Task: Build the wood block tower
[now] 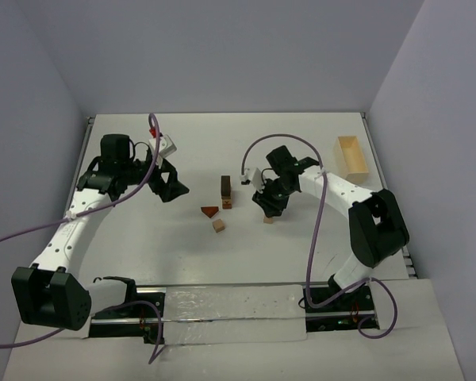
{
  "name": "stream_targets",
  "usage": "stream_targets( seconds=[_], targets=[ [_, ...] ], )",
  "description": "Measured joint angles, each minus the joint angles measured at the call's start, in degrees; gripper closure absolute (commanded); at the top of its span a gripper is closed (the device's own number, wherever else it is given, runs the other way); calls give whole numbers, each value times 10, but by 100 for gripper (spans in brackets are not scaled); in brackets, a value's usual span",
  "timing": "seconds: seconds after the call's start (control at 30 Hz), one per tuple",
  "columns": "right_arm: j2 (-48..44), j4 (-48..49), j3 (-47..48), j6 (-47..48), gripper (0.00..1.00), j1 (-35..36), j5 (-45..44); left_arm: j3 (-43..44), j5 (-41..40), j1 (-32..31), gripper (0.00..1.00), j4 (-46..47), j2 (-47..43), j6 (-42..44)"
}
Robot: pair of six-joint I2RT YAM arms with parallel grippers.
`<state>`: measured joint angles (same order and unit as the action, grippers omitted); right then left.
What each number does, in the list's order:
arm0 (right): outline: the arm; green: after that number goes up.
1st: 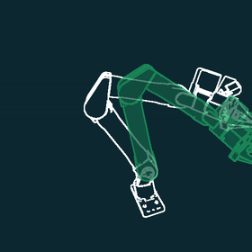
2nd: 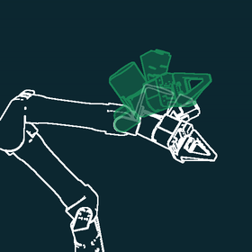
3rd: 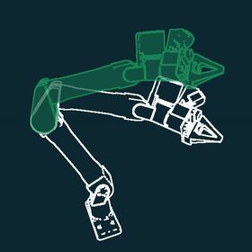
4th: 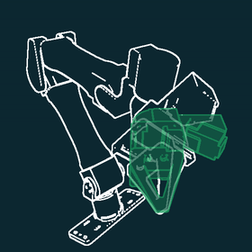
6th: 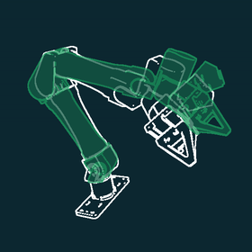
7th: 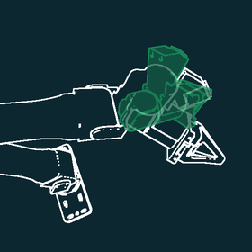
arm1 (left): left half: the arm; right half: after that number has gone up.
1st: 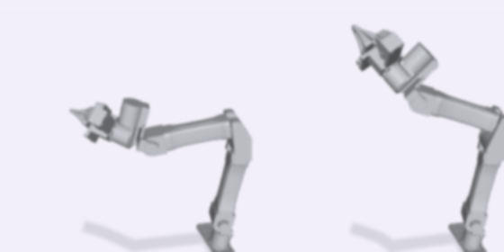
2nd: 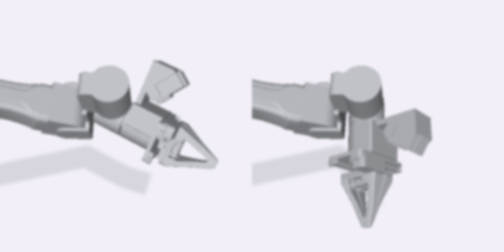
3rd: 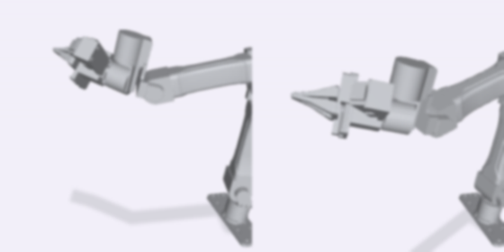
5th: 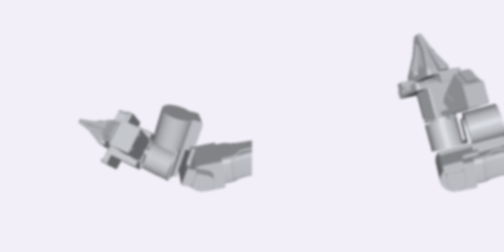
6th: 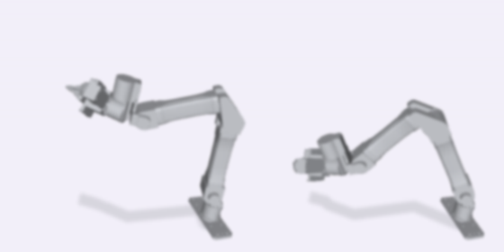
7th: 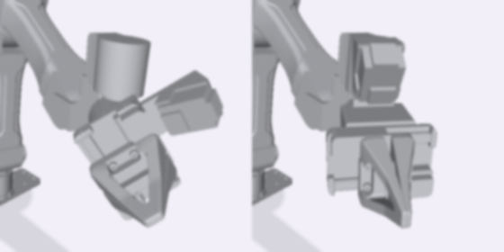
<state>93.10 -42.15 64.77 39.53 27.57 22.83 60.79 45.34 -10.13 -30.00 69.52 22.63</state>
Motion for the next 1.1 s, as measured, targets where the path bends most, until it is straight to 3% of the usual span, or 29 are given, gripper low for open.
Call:
stream_targets(
  seconds=[1.1],
  targets=[
    [33, 40, -13, -10, 51, 47, -53, -50, -15, 0, 1, 1, -33, 31]
  ],
)
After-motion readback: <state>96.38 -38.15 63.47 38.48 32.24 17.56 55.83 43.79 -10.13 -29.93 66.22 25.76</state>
